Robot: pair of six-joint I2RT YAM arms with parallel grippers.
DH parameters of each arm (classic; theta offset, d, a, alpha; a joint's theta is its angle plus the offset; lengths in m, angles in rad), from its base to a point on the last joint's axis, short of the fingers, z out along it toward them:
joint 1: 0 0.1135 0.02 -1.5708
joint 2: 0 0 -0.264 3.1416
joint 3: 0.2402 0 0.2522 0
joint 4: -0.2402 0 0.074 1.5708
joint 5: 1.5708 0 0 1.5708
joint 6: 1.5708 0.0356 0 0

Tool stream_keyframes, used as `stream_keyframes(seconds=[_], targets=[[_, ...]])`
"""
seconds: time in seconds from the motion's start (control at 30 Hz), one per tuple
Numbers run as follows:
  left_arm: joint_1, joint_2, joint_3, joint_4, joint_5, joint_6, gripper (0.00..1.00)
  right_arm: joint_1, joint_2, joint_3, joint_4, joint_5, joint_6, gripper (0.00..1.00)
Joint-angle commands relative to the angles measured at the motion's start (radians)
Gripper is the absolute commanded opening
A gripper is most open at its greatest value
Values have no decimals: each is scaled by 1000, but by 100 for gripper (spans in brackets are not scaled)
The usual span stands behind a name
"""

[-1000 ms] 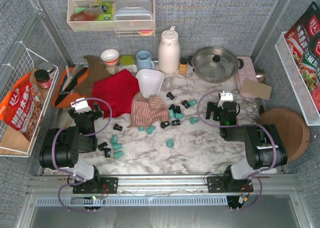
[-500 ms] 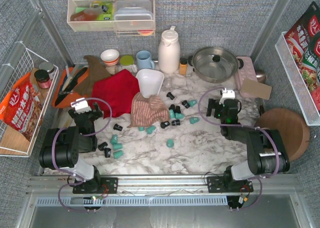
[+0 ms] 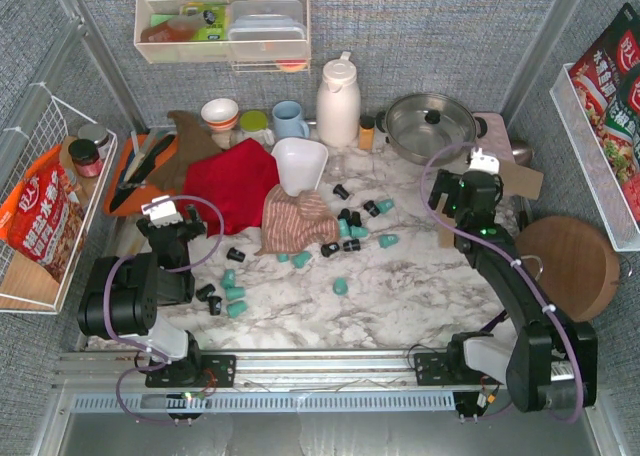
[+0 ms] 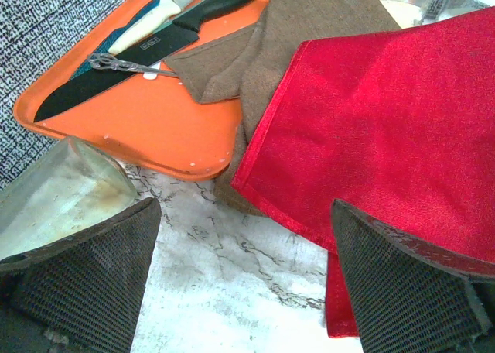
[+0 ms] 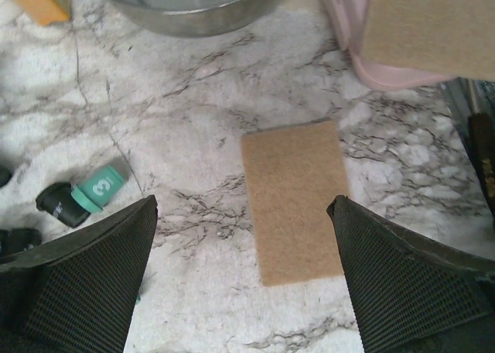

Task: Mix the coffee capsules in the storage basket

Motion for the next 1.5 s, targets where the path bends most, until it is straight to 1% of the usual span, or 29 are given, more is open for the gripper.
stream_keyframes(seconds=[0.0,0.1,0.2,0.27,0.33,0.43,0.53,0.6,0.7,0.73,0.87,0.93,1.07,1.17,1.23,1.27,1.33,1.37,1.47], targets=[[2,2,1,19,2,-5,99,-19,-34,50,-126,113,138,99],[2,2,1,20,3,-5,99,-24,-53,96,-189,91,129,99],[2,2,2,18,4,-5,99,-23,-76,134,-251,30,96,99],[2,2,2,17,3,-5,99,-20,-100,132,-259,-38,71,99],[2,2,2,18,4,-5,99,-3,-125,119,-254,-51,67,99],[2,-3,-1,25,10,3,99,28,-156,70,-186,-48,54,99],[-6,-58,4,-31,43,24,99,74,-160,62,-149,-47,35,99],[-7,-123,20,-122,43,17,99,120,-150,70,-142,-36,17,99],[-7,-235,78,-334,69,-19,99,221,-123,85,-138,17,-20,99],[-7,-276,103,-431,67,-49,99,259,-114,91,-138,37,-32,99],[-7,-343,237,-677,20,-161,99,416,-61,110,-116,86,-61,99],[-7,-349,330,-820,-39,-254,99,464,-20,120,-90,94,-64,99],[-7,-312,607,-1318,-194,-569,99,540,103,128,40,88,-94,99],[-6,-279,731,-1531,-137,-688,99,586,214,160,106,72,-135,98],[5,-287,756,-1590,-57,-765,99,600,286,182,142,37,-129,98],[14,-296,759,-1601,16,-785,99,603,318,195,157,8,-118,97],[37,-321,768,-1588,148,-763,99,608,393,219,184,-40,-109,94],[43,-333,779,-1590,182,-746,99,614,423,232,190,-53,-111,93],[45,-369,811,-1598,199,-674,99,630,514,268,187,-64,-129,89]])
